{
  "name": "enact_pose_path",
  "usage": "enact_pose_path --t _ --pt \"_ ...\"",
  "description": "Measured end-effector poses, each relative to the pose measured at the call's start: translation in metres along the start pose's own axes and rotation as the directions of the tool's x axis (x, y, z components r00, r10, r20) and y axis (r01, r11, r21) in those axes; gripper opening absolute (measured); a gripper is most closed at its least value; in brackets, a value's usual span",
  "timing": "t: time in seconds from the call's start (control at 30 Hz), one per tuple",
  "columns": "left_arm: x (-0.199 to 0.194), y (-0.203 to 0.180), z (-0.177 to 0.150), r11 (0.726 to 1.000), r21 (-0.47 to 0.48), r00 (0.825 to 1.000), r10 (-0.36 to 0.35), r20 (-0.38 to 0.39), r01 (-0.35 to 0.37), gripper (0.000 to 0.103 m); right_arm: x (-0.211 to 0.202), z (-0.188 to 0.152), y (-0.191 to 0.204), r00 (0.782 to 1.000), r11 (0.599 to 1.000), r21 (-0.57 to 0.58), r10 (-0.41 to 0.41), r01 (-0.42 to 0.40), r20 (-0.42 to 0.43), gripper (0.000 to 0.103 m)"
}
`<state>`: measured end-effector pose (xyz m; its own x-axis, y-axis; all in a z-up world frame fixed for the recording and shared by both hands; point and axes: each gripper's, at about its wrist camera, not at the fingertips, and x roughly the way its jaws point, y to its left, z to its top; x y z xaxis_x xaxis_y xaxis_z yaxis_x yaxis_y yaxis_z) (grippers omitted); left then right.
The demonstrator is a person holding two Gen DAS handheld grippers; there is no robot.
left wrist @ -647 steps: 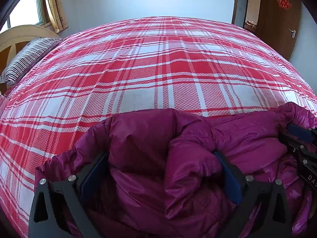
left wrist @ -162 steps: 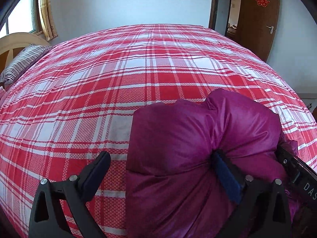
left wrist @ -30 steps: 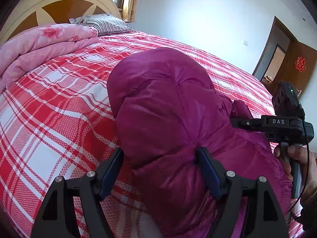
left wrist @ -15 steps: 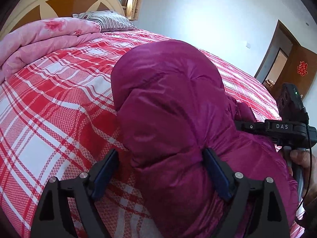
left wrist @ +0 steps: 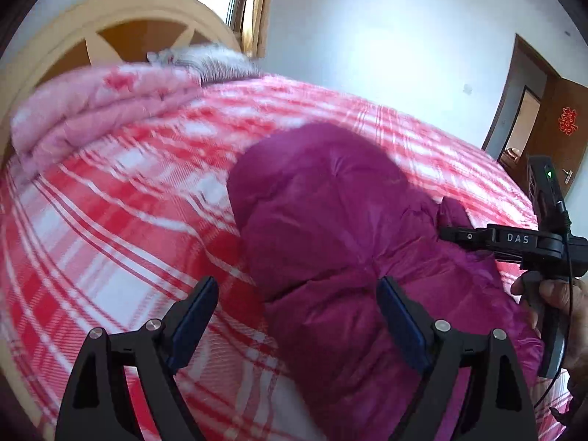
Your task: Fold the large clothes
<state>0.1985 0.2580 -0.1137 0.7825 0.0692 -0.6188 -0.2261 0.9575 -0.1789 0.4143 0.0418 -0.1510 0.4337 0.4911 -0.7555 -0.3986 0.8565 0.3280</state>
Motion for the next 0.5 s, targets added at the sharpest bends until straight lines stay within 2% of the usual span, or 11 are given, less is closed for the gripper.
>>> enact_pose_path --t 0.1,0.2,0.37,0.5 --pt "-0.038 -0.005 0.009 0.999 0.023 0.997 -0.025 0.073 0.023 0.088 -0.037 -0.005 0.012 0.993 0.997 -0.023 -0.075 0.078 0.092 0.074" --pt "-0.066 -0.013 0.02 0.998 0.05 0.992 -0.034 0.12 0.028 0.088 -0.08 -0.016 0.035 0.967 0.981 -0.081 -0.158 0.177 0.2 0.081" --pt "-0.099 -0.024 0.033 0.995 0.079 0.979 -0.081 0.188 0.067 0.088 -0.143 -0.04 0.064 0.927 0.978 -0.088 -0.148 0.189 0.343 0.087" --pt "-0.12 -0.031 0.038 0.99 0.099 0.968 -0.119 0.221 0.1 0.088 -0.174 -0.053 0.094 0.894 0.966 -0.131 -0.151 0.225 0.421 0.095"
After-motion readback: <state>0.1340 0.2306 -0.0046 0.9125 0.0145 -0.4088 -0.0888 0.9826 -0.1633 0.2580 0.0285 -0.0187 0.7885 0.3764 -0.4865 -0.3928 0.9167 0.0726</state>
